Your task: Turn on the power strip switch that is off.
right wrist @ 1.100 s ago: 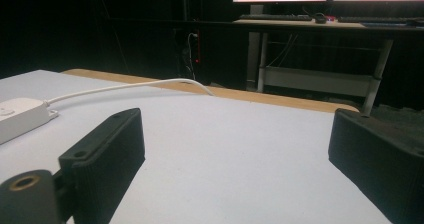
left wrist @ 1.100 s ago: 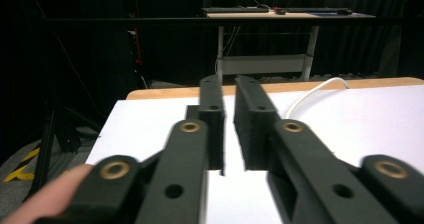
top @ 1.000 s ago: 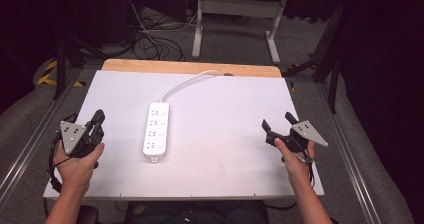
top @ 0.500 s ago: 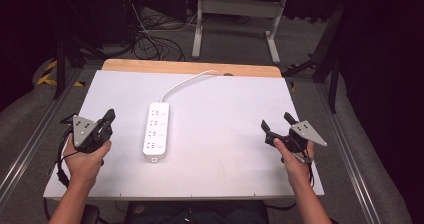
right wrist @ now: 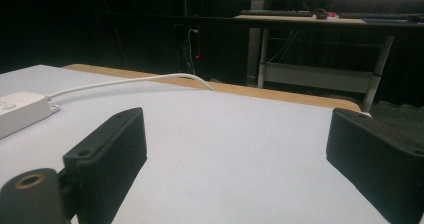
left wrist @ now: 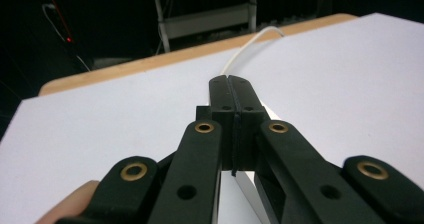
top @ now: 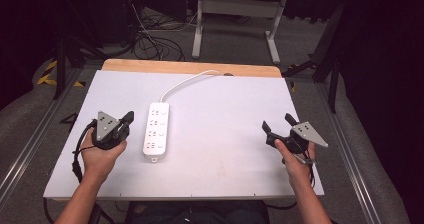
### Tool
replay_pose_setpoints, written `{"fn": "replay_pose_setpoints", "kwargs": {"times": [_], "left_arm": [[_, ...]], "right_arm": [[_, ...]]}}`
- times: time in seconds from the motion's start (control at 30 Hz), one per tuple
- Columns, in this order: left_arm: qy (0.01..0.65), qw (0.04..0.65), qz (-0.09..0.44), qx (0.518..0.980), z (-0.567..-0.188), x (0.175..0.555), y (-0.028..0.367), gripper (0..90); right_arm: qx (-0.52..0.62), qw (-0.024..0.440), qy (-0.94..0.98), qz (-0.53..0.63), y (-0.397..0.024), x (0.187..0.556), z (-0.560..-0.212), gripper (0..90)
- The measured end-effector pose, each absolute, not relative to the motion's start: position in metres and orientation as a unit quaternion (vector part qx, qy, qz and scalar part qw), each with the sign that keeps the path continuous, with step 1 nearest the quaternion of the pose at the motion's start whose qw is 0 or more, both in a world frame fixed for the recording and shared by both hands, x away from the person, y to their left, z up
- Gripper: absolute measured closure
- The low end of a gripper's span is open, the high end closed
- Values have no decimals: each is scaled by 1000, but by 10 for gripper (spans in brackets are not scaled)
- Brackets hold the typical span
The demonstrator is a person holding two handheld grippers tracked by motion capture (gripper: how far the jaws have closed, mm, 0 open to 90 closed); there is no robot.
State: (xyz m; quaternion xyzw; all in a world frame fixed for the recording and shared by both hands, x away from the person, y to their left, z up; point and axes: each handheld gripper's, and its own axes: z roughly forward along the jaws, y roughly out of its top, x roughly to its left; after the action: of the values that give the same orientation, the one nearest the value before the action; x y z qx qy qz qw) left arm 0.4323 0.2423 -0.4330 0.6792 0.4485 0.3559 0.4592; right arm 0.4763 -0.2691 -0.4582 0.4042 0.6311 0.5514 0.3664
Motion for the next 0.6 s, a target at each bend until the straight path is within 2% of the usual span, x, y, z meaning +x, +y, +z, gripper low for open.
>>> {"fn": "replay_pose_setpoints", "kwargs": {"times": [0.4, 0.6], "left_arm": [[433, 431, 312, 728, -432, 446, 218, 900], [451, 421, 265, 741, -434, 452, 214, 900]], "right_arm": [[405, 364, 633, 550, -268, 478, -459, 99], [405, 363, 635, 549, -268, 479, -459, 103]]}}
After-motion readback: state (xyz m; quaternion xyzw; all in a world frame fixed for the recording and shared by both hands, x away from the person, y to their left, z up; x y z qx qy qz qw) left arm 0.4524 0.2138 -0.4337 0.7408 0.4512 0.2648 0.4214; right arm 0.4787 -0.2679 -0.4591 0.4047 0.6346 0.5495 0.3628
